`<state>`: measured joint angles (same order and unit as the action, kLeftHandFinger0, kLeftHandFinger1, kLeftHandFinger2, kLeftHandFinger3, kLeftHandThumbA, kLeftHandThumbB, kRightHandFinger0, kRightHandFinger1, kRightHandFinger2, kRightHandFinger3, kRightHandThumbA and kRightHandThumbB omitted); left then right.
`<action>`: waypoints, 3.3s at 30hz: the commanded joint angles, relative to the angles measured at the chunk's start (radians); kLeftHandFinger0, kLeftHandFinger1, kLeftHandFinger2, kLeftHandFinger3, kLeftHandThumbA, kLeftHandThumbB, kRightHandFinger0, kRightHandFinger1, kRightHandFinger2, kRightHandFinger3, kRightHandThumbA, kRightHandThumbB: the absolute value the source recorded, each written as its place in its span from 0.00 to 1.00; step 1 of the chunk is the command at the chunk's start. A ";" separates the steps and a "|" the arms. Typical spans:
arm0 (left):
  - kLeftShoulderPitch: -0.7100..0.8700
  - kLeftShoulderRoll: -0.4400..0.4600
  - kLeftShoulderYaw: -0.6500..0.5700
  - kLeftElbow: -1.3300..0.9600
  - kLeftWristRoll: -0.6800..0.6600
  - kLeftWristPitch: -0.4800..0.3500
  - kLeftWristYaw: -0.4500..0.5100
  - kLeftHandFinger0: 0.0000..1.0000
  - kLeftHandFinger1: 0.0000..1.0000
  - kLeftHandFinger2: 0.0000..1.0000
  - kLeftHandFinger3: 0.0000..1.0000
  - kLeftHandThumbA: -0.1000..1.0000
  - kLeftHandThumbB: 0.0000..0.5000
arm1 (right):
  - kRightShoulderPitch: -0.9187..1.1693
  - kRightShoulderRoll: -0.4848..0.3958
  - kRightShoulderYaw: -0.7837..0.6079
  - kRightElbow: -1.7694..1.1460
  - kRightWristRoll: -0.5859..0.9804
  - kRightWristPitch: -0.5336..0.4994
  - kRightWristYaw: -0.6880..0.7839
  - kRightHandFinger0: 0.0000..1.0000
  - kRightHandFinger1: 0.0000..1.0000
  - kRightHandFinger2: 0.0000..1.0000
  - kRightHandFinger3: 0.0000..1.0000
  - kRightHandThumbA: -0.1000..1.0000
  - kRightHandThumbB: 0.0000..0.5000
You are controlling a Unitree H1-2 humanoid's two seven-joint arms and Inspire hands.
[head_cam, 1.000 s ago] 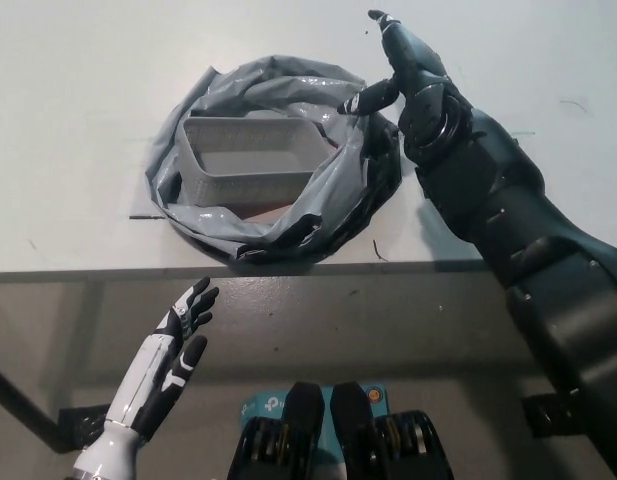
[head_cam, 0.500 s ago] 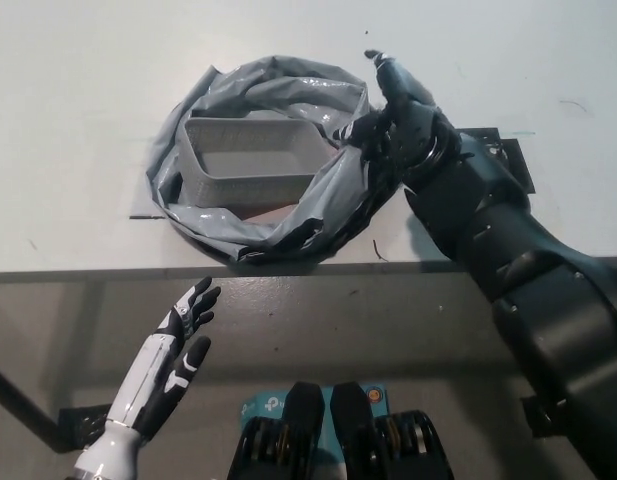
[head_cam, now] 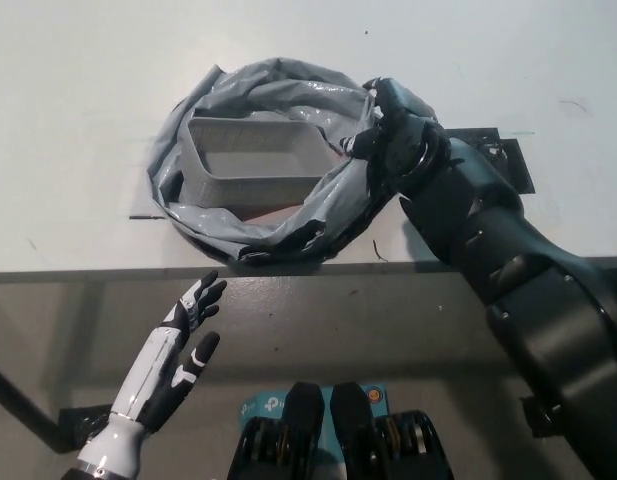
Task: Use the right hand to pick up a small rectangular container and put it into a plastic bag and lift the bag
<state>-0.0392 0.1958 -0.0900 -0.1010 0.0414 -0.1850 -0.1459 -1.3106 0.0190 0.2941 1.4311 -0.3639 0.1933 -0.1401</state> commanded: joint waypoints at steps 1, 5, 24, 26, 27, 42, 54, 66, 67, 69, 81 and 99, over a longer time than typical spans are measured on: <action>-0.020 0.019 -0.001 -0.013 0.009 -0.025 -0.018 1.00 1.00 1.00 1.00 0.90 0.51 | -0.061 -0.007 0.028 -0.013 -0.021 0.028 0.009 0.41 0.60 0.62 0.64 0.45 0.36; -0.025 0.022 -0.002 -0.012 0.010 -0.021 -0.019 1.00 1.00 1.00 1.00 0.90 0.51 | -0.066 -0.016 0.009 -0.016 0.001 0.020 -0.001 0.29 0.39 0.48 0.58 0.39 0.35; -0.035 0.023 -0.006 -0.015 0.021 -0.004 -0.026 1.00 1.00 1.00 1.00 0.79 0.39 | -0.206 -0.022 -0.522 -0.104 0.441 -0.029 0.010 0.00 0.07 0.26 0.44 0.07 0.24; -0.036 0.022 -0.005 -0.015 0.017 -0.005 -0.027 1.00 1.00 1.00 1.00 0.79 0.39 | -0.232 -0.020 -0.625 -0.125 0.520 -0.036 0.008 0.00 0.17 0.48 0.32 0.00 0.37; -0.036 0.022 -0.005 -0.015 0.016 -0.004 -0.028 1.00 1.00 1.00 1.00 0.79 0.39 | -0.238 -0.020 -0.645 -0.127 0.532 -0.030 0.007 0.00 0.17 0.48 0.32 0.00 0.37; -0.064 0.117 -0.069 -0.058 -0.193 0.096 -0.236 1.00 1.00 1.00 1.00 0.91 0.61 | -0.318 -0.039 -0.860 -0.164 0.640 -0.021 0.034 0.00 0.01 0.48 0.69 0.00 0.34; -0.074 0.136 -0.085 -0.060 -0.120 0.112 -0.239 1.00 1.00 1.00 0.98 0.91 0.60 | -0.368 0.067 -0.874 -0.634 0.790 0.186 0.030 0.00 0.23 0.73 0.65 0.00 0.31; -0.008 0.140 -0.100 -0.076 -0.094 0.118 -0.245 1.00 1.00 1.00 1.00 0.88 0.57 | -0.208 0.149 -0.666 -0.783 0.673 0.271 0.044 0.00 0.23 0.71 1.00 0.00 0.30; 0.004 0.142 -0.103 -0.084 -0.093 0.126 -0.245 1.00 1.00 1.00 1.00 0.88 0.57 | -0.186 0.154 -0.648 -0.766 0.666 0.275 0.040 0.00 0.22 0.70 1.00 0.00 0.29; 0.016 0.147 -0.107 -0.098 -0.087 0.134 -0.246 1.00 1.00 1.00 1.00 0.88 0.55 | -0.153 0.165 -0.637 -0.764 0.686 0.277 0.039 0.00 0.18 0.67 1.00 0.00 0.30; -0.001 0.153 -0.114 -0.098 -0.071 0.138 -0.256 1.00 1.00 1.00 1.00 0.88 0.52 | -0.024 0.184 -0.444 -0.780 0.630 0.258 0.074 0.00 0.20 0.60 0.91 0.00 0.38; -0.027 0.154 -0.124 -0.092 -0.068 0.150 -0.271 1.00 1.00 1.00 1.00 0.84 0.54 | -0.038 0.134 -0.361 -0.597 0.573 0.091 0.094 0.00 0.32 0.65 0.75 0.00 0.29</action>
<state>-0.0625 0.3375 -0.2094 -0.1689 -0.0275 -0.0319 -0.3992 -1.2830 0.1636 -0.0979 0.7935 0.2546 0.3947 -0.0749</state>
